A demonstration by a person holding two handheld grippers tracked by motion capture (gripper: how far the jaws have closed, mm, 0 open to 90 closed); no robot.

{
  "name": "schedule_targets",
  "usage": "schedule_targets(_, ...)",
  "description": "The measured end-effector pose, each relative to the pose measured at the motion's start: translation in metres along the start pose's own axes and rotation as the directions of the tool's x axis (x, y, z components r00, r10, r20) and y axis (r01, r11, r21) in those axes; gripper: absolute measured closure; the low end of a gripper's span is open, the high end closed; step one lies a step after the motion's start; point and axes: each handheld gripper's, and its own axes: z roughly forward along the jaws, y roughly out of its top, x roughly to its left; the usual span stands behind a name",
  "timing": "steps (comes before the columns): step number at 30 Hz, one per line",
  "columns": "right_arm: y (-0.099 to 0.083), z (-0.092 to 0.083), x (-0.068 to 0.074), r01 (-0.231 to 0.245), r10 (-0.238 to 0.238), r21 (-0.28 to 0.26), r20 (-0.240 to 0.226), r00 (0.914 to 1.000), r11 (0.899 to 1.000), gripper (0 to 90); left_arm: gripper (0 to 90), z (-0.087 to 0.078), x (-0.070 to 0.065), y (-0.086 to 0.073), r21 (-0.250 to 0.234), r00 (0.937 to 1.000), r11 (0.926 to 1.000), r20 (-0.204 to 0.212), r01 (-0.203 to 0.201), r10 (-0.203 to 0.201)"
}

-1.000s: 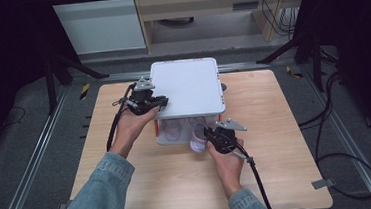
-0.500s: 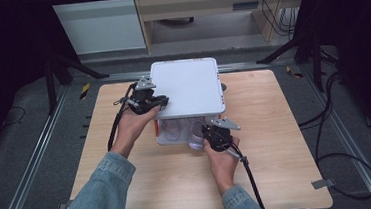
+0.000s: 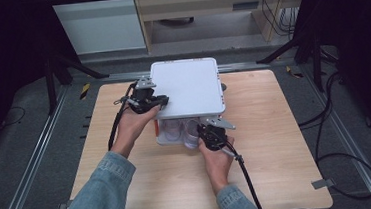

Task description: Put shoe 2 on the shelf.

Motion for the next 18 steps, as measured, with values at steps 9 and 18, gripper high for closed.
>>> schedule_targets(9, -0.0007, 0.0042, -0.0036, -0.03, 0.03, -0.007, -0.011, 0.9995, 1.0, 82.4, 81.0, 0.0014, -0.0006, 0.0013, 0.002, 1.0, 1.0, -0.002, 0.002, -0.002)
schedule_targets(18, -0.0011, 0.0055, -0.0038, -0.028, 0.028, -0.011, 0.008, 0.9996, 1.0, 82.4, 81.0, 0.0017, -0.0006, 0.0017, 0.004, 1.0, 1.0, -0.002, 0.004, -0.004)
